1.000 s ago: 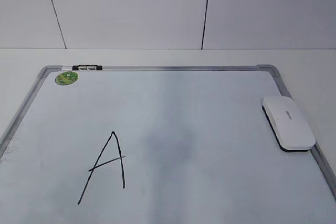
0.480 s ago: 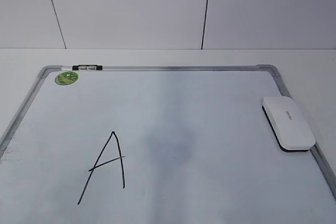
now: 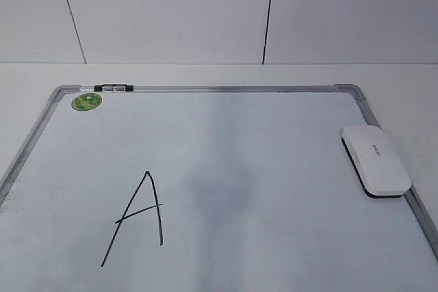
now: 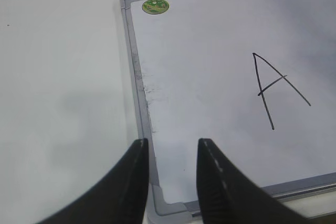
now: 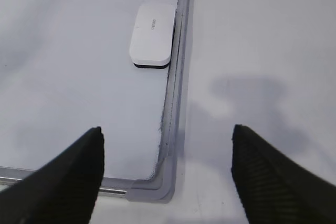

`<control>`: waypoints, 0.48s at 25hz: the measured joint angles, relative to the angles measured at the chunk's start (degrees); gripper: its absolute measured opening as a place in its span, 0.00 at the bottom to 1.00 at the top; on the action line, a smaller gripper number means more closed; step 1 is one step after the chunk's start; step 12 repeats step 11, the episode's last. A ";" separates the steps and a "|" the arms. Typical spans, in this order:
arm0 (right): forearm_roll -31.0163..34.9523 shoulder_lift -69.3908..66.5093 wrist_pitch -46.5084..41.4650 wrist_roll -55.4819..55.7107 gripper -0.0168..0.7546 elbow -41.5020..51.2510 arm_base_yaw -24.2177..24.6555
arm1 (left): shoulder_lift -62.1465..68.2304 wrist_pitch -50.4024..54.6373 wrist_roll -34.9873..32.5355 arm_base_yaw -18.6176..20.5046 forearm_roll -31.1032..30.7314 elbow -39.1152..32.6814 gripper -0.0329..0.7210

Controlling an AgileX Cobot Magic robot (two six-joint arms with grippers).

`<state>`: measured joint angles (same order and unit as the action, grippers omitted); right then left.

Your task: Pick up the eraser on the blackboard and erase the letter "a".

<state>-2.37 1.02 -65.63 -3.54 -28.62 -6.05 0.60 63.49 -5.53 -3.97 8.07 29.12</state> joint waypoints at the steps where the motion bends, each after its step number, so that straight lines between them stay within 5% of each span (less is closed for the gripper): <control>1: 0.00 0.00 0.00 0.00 0.77 0.00 0.00 | 0.00 0.00 0.00 0.00 0.00 0.00 0.36; 12: 0.00 0.00 0.00 0.00 0.77 0.00 0.00 | 0.00 0.00 -0.10 0.00 0.00 0.00 0.36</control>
